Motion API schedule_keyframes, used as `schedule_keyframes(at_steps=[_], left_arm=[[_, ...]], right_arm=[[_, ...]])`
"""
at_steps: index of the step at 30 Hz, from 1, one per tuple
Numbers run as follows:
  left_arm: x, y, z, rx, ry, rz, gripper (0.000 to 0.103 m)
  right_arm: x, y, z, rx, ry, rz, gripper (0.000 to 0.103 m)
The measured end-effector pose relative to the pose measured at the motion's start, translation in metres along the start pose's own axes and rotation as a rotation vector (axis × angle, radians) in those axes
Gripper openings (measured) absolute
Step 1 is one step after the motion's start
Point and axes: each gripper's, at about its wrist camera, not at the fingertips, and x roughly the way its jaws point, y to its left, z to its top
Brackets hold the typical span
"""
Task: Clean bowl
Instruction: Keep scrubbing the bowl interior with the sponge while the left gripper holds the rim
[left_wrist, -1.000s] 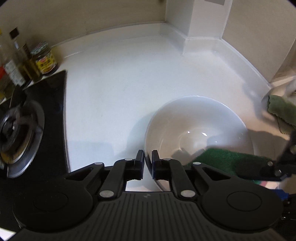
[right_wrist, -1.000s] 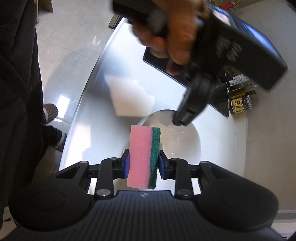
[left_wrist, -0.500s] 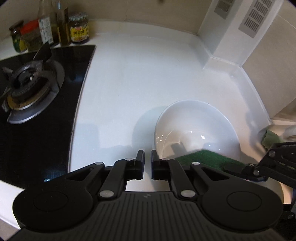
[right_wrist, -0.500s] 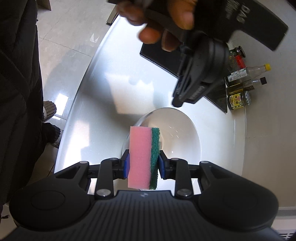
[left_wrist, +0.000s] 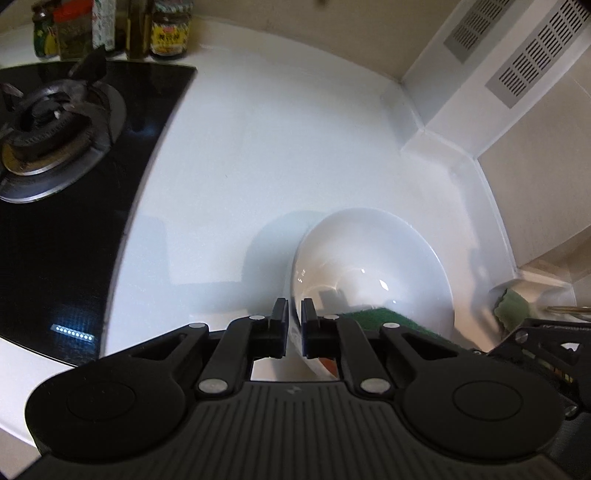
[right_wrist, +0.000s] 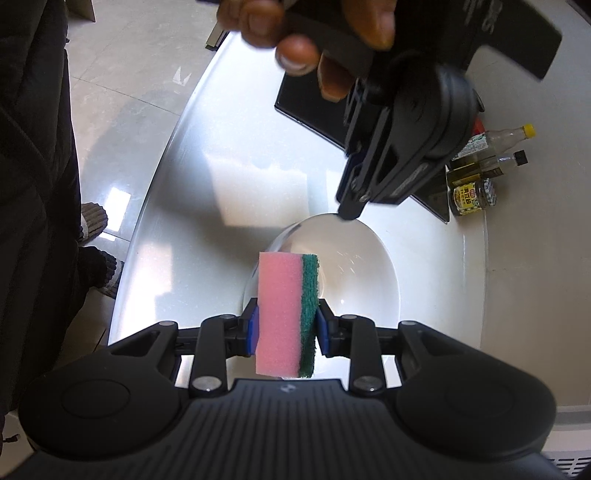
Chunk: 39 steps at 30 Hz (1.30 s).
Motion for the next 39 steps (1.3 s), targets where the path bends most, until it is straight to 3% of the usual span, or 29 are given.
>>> schedule_keyframes(at_steps=[6,12,20,28,32,39], left_arm=[[0.01,-0.014,0.001,0.105,0.004,0.045,0.01],[0.028,-0.041,0.032,0.401,0.053,0.066,0.008],[0.035,-0.054,0.043,0.406,0.075,0.129,0.008],[0.004,-0.037,0.009,0.264,0.03,0.101,0.01],[0.01,-0.039,0.006,0.304,0.014,0.109,0.011],[0.03,-0.044,0.043,0.459,0.056,0.084,0.008]], right_arm=[[0.001,-0.004,0.0,0.029,-0.008,0.004,0.026],[-0.001,-0.005,0.003,0.0,0.014,0.047,0.026],[0.001,-0.004,-0.004,-0.072,0.049,0.038,0.026],[0.0,-0.003,-0.007,-0.045,0.049,0.03,0.026],[0.001,-0.006,-0.006,-0.031,0.056,0.029,0.026],[-0.003,-0.004,-0.013,-0.086,0.07,0.025,0.026]])
